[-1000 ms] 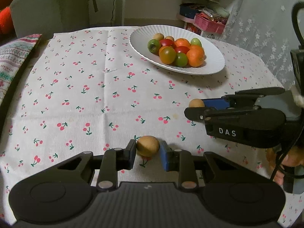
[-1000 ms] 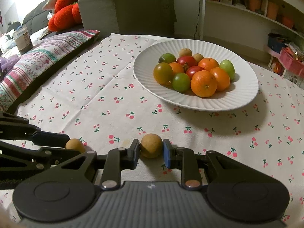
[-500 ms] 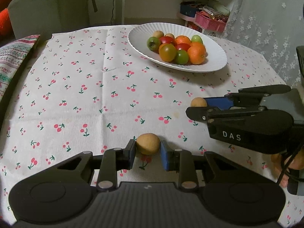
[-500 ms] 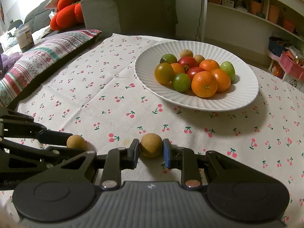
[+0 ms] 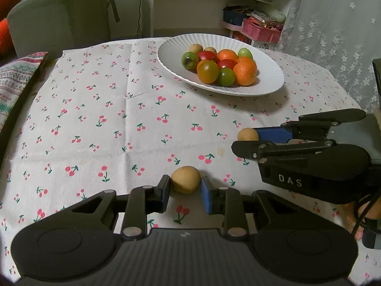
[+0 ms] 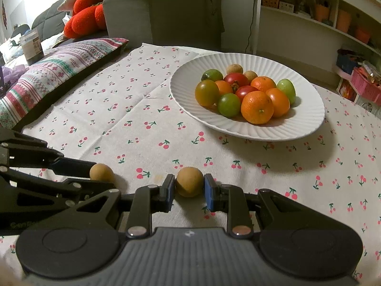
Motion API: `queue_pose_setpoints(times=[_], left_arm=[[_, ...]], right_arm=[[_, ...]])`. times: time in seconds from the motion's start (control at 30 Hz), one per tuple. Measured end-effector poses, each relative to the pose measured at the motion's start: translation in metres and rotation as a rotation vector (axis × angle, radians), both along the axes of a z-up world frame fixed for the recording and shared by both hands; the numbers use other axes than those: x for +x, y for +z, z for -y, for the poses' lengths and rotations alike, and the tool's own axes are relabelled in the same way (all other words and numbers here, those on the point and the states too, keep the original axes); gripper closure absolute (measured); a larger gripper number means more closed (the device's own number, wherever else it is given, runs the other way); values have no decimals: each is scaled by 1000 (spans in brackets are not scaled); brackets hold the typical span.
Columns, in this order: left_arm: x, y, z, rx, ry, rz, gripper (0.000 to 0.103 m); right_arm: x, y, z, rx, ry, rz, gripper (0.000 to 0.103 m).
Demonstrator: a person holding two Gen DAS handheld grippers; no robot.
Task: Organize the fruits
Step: 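Carry both brown fruits over the white plate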
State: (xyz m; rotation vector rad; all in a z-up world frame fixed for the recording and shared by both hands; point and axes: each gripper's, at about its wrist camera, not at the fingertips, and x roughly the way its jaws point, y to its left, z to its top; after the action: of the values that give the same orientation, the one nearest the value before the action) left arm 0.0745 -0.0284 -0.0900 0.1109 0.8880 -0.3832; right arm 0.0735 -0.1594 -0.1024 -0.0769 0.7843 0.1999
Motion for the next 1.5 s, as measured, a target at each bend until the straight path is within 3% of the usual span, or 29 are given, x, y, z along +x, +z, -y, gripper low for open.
queue_pose_setpoints(times=[0.7,1.1,1.5], left_arm=[[2,14,-5,-66,2,29,87],[6,37,-1,-82,6,101,87],[37,65,15,-106,-13,182,87]], right_arm=[[-2,9,3,9,-2,29,80],[2,37,13,32,-10,110,80],[19,63,29,35,-64,198,80]])
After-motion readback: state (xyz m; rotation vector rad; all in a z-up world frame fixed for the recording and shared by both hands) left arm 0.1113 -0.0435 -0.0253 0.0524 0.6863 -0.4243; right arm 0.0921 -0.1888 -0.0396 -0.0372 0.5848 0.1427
